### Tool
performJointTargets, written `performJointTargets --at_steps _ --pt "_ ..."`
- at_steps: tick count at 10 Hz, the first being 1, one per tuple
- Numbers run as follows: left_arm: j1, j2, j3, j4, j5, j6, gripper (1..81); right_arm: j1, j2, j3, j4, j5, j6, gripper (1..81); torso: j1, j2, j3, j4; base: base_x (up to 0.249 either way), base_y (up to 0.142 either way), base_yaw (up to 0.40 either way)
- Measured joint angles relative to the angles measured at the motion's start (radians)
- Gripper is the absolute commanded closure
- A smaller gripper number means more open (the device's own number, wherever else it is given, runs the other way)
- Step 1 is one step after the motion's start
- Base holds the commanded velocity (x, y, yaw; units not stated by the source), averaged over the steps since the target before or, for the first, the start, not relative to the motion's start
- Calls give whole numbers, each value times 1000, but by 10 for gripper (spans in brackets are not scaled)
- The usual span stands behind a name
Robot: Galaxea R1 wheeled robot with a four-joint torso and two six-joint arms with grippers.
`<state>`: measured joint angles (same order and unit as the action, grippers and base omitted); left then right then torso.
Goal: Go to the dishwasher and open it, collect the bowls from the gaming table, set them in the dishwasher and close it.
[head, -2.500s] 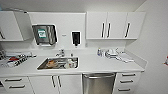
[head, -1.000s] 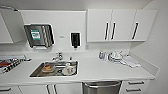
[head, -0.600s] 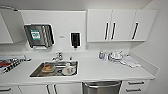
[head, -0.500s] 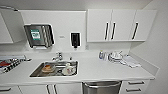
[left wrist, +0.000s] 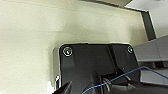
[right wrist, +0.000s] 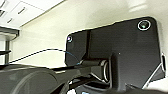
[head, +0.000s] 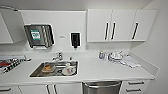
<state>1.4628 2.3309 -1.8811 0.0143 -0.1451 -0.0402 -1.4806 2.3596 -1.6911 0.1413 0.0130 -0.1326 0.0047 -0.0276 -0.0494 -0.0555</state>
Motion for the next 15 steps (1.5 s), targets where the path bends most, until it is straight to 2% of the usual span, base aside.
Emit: performJointTargets --at_steps 2,5,7,8,10,13,15 --pt "3 -94 131 0 -41 -1 10 33 -118 164 4 -5 3 10 29 -49 -42 0 0 0 0" --pt "-34 -260 297 0 -81 -1 10 131 -303 364 7 -7 20 10 96 -153 -141 0 0 0 0" --pt "-60 -328 390 0 -88 -2 10 212 -359 445 8 -13 38 10 138 -220 -204 0 0 0 0" --pt "-79 -358 436 0 -88 -2 10 259 -377 479 10 -13 53 10 153 -242 -212 0 0 0 0" --pt "-122 -424 499 -3 -90 -9 10 291 -404 498 11 -21 89 10 193 -306 -225 0 0 0 0" --pt "-202 -470 591 -3 -77 -13 10 364 -437 503 12 -25 156 10 260 -412 -225 0 0 0 0" --pt "-257 -498 636 -4 -33 -20 10 393 -442 517 12 -38 191 10 306 -486 -225 0 0 0 0"
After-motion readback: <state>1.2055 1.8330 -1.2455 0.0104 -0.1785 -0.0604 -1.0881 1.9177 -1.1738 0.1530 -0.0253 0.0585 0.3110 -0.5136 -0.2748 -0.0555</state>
